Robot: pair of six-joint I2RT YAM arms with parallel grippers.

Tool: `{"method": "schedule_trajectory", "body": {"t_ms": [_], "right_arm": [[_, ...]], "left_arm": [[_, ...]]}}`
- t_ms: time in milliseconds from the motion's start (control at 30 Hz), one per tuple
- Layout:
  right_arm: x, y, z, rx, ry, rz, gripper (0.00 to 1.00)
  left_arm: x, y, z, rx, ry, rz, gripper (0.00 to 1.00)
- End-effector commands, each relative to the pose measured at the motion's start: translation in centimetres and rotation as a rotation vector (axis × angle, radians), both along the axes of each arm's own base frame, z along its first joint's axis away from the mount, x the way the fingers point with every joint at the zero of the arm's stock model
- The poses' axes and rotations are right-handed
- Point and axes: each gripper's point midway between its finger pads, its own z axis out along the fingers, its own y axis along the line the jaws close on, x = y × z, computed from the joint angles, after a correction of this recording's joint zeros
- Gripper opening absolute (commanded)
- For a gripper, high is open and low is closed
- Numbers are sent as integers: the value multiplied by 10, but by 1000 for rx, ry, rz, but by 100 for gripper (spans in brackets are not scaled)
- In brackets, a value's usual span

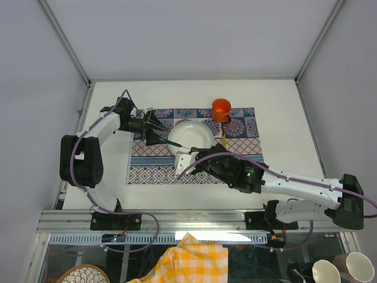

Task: Set the dinner table for one person
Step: Pick up the fork at the center of the board, then place the fork on the napkin.

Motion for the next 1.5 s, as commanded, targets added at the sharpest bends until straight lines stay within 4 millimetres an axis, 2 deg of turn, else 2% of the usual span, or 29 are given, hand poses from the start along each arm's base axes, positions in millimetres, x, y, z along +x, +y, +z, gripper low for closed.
{"method": "schedule_trajectory", "body": {"t_ms": [0, 133, 333, 467, 667, 767, 1000, 1167, 1233, 1333, 1400, 1467], "right_arm": [[-5, 26, 11, 95, 10, 49, 0], [-2, 37, 2, 79, 2, 54, 0], [7, 47, 3, 75, -31, 36, 0], [13, 50, -1, 58, -53, 22, 0], [18, 51, 6, 78, -78, 3, 0], [20, 48, 11, 83, -90, -6, 0], [22, 34, 16, 90, -104, -43, 0], [21, 26, 12, 83, -107, -51, 0], [21, 25, 12, 77, -100, -52, 0], [20, 25, 4, 40, -88, -50, 0], [21, 25, -4, 0, -75, -49, 0], [7, 38, -18, 37, 44, -3, 0]], "left_arm": [[-15, -5, 36, -78, -69, -37, 56], [-21, -9, 42, -79, -78, -52, 57], [-30, -8, 40, -69, -70, -48, 55], [-36, -8, 40, -57, -76, -46, 50], [-45, -7, 31, -26, -63, -32, 44], [-43, -7, 18, 19, -47, -14, 44], [-18, -4, -14, 167, -45, 52, 40], [-7, -3, -23, 192, -31, 63, 39], [-2, -1, -27, 209, -35, 77, 32], [26, 22, -36, 289, -71, 179, 23], [53, 52, -40, 345, -88, 294, 20], [80, 89, -39, 393, -99, 430, 20]]}}
